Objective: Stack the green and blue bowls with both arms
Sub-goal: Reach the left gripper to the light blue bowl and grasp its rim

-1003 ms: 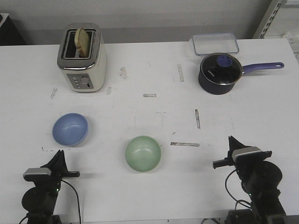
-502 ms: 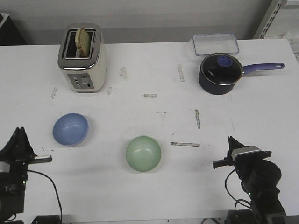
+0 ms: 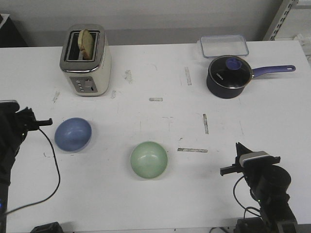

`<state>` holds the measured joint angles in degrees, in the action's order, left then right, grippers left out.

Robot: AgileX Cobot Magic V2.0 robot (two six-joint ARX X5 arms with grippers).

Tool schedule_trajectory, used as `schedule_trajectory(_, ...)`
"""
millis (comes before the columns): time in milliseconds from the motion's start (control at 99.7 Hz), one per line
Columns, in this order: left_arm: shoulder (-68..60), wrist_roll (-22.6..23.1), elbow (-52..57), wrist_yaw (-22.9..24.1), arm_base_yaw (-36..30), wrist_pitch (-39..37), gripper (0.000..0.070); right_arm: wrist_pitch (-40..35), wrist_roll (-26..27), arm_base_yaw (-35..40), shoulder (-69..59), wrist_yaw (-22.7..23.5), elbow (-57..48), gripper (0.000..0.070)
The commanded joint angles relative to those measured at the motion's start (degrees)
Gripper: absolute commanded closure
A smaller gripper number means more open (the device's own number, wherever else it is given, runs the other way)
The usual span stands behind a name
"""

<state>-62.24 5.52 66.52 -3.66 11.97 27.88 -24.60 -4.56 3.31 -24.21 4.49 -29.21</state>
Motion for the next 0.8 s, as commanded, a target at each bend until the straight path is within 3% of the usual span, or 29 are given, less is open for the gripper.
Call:
schedule_trajectory(0, -3.28, -2.21, 0.7, -2.19, 1.03, 2.47, 0.0574, 0.33, -0.44, 0.28, -0.26, 0.04, -0.31, 0.07)
schedule_trajectory(120, -10.05, -2.19, 0.7, -2.69, 1.6, 6.69, 0.025, 0.37, -0.44, 0.48, -0.26, 0.04, -0.31, 0.07)
schedule_trajectory(130, -13.42, -2.4, 0.7, -2.73, 1.55, 8.39, 0.0131, 0.37, -0.44, 0.48, -0.26, 0.04, -0.31, 0.07)
schedule_trajectory(211, -16.72, -3.3, 0.7, -2.86, 1.51, 9.49, 0.0084, 0.37, -0.44, 0.48, -0.26, 0.04, -0.31, 0.07)
schedule_trajectory(642, -27.87, -3.48, 0.7, -2.89, 1.11, 10.03, 0.0108, 0.55, -0.44, 0.48, -0.28, 0.02, -0.31, 0.07)
schedule_trajectory(792, -28.68, -3.63, 0.7, -2.89, 1.14, 10.67, 0.0336, 0.63, -0.46, 0.48, -0.26, 0.02, -0.31, 0.07)
